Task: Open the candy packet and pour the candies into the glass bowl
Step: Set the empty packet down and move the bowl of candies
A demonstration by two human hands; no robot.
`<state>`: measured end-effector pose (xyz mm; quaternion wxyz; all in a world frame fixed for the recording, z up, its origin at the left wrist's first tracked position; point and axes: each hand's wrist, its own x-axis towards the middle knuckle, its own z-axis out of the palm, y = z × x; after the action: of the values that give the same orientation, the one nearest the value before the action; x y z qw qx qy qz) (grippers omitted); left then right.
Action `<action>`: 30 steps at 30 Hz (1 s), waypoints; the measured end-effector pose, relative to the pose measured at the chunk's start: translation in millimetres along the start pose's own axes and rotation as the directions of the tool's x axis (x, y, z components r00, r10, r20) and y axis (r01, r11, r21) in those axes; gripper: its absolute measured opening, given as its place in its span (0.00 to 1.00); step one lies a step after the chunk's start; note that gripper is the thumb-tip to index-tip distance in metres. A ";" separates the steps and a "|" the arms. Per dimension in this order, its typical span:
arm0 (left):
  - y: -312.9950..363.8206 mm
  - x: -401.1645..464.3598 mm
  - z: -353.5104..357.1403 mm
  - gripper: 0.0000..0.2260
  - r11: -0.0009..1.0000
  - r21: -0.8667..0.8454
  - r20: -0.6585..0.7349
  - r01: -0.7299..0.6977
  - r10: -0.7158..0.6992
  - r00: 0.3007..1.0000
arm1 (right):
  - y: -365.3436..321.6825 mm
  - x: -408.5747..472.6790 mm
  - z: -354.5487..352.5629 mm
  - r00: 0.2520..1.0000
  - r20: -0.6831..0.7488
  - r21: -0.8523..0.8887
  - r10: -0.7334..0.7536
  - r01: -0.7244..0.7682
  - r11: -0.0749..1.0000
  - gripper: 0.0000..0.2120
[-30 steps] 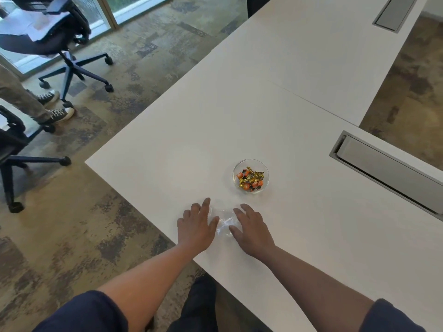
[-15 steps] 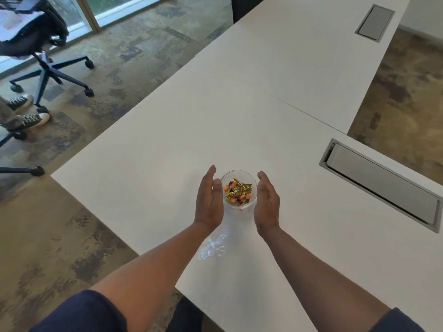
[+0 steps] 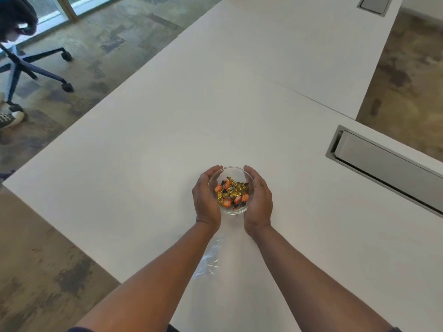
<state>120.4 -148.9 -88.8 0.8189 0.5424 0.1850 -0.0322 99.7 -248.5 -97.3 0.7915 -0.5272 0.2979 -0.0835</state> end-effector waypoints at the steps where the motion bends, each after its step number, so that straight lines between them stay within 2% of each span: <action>1: 2.0 -1.8 1.3 0.18 1.000 -0.018 -0.004 0.001 -0.001 1.000 | -0.1 -0.9 0.2 1.000 0.006 0.005 -0.007 0.007 1.000 0.17; 6: 24.0 -19.0 14.7 0.17 0.999 -0.038 0.038 -0.026 0.028 0.999 | -20.9 -13.3 -3.7 0.998 0.038 0.009 -0.057 0.057 0.998 0.19; 11: 51.9 -51.3 42.8 0.20 0.999 -0.027 0.132 -0.044 0.047 0.990 | -65.0 -38.4 -20.5 0.991 0.050 0.029 -0.122 0.121 0.992 0.16; 20: 52.3 -126.0 124.6 0.20 0.999 0.025 0.343 0.035 -0.041 0.938 | -142.2 -79.5 -108.2 0.970 -0.111 0.039 -0.218 0.224 0.974 0.17; 26: 16.5 -178.2 171.9 0.17 0.990 0.117 0.465 0.079 -0.124 0.876 | -157.8 -105.7 -186.9 0.941 -0.234 -0.002 -0.243 0.249 0.968 0.20; 30: -15.8 -204.1 190.3 0.16 0.974 0.187 0.517 0.124 -0.206 0.831 | -153.8 -120.8 -230.1 0.927 -0.306 0.013 -0.217 0.232 0.973 0.18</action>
<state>-22.3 -356.8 31.6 0.7902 0.5523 -0.0063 -0.2656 -98.8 -441.4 23.6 0.7343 -0.5194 0.3510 -0.2603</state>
